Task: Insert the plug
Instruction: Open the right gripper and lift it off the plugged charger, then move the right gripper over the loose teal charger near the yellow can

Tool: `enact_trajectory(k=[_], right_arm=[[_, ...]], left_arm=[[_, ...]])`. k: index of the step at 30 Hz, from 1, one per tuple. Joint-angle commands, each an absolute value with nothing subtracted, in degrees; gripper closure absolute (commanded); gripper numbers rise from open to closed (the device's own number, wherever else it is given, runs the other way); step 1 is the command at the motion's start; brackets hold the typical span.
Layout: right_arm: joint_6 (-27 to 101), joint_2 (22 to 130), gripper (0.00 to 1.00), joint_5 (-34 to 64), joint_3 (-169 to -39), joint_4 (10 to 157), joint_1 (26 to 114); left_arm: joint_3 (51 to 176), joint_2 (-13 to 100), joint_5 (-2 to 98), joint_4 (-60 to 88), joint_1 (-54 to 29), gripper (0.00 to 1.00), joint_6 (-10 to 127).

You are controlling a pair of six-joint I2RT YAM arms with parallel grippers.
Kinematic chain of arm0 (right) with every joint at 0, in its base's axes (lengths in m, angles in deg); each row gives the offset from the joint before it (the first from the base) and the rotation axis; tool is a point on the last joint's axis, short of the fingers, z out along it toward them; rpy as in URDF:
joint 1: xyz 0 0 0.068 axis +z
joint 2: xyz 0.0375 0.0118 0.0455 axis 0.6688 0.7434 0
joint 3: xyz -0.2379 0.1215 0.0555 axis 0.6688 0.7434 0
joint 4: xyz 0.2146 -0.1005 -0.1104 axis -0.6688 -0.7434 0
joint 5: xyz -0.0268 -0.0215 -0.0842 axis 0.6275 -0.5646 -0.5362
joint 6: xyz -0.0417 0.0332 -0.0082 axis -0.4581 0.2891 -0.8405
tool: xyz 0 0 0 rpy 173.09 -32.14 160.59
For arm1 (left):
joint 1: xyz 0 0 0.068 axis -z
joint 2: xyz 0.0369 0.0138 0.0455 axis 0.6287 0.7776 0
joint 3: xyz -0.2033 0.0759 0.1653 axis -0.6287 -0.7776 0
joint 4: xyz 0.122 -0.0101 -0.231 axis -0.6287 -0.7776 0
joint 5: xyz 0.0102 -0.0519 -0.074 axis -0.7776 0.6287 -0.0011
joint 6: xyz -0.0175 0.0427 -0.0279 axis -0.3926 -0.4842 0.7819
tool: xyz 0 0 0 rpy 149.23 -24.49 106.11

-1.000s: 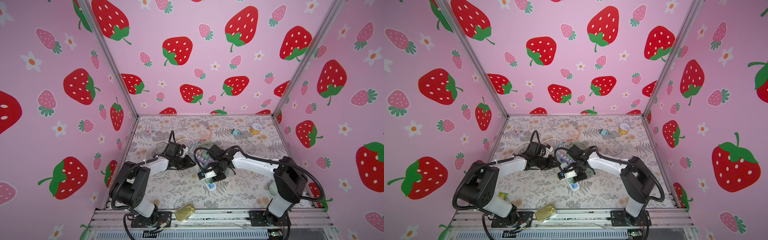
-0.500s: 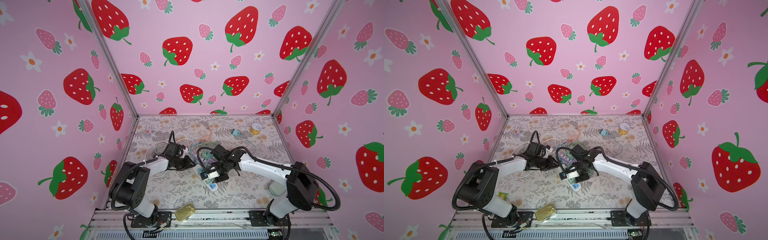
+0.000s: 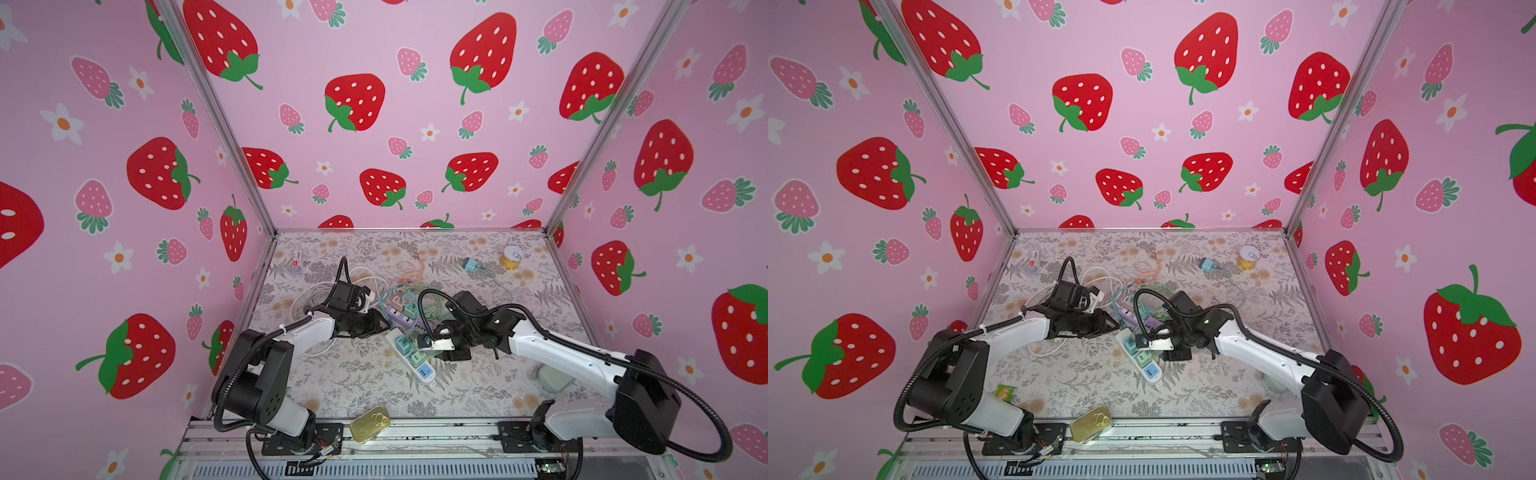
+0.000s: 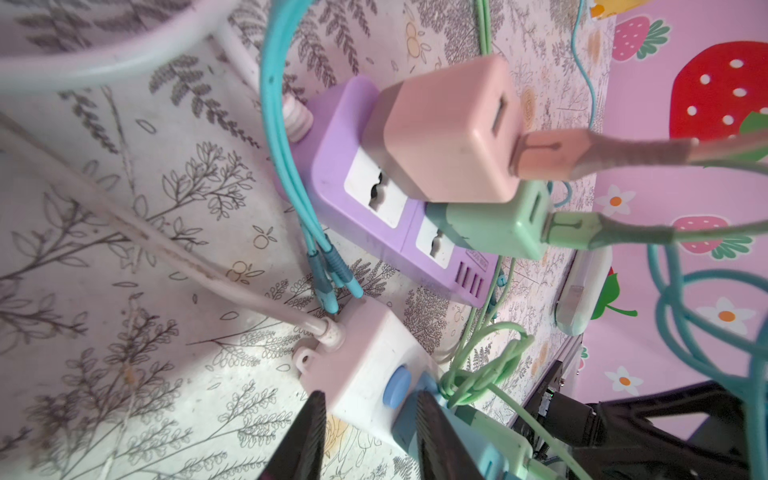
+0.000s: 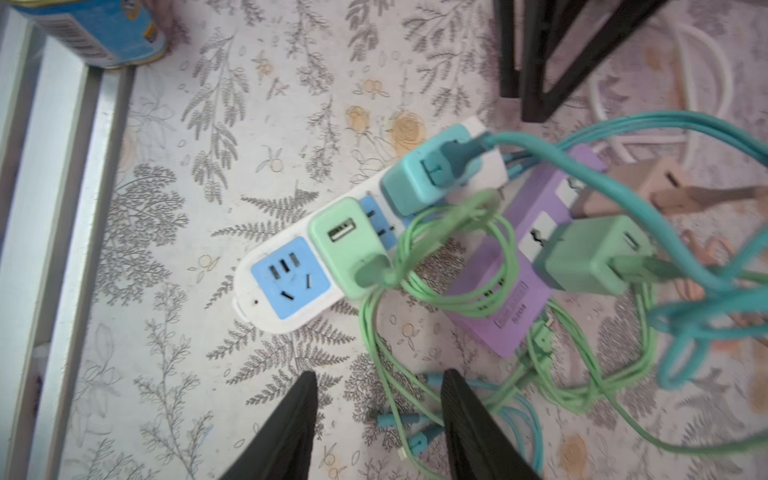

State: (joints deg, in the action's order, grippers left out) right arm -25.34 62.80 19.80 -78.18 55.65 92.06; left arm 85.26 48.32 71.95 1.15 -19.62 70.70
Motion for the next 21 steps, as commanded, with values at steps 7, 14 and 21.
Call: enact_trajectory(k=[7, 14, 21], right_arm=[[-4.1, 55.1, 0.32, 0.3, -71.6, 76.7, 86.8], [5.1, 60.5, 0.27, -8.5, -76.8, 78.5, 79.7], [7.5, 69.6, 0.26, -8.7, -82.9, 78.6, 73.6]], left_arm=[[87.0, 46.0, 70.2, -1.5, -20.0, 0.59, 69.0], [85.7, 42.4, 67.4, -2.5, -20.0, 0.57, 69.1], [84.4, 37.4, 63.6, -5.3, -20.0, 0.52, 68.0]])
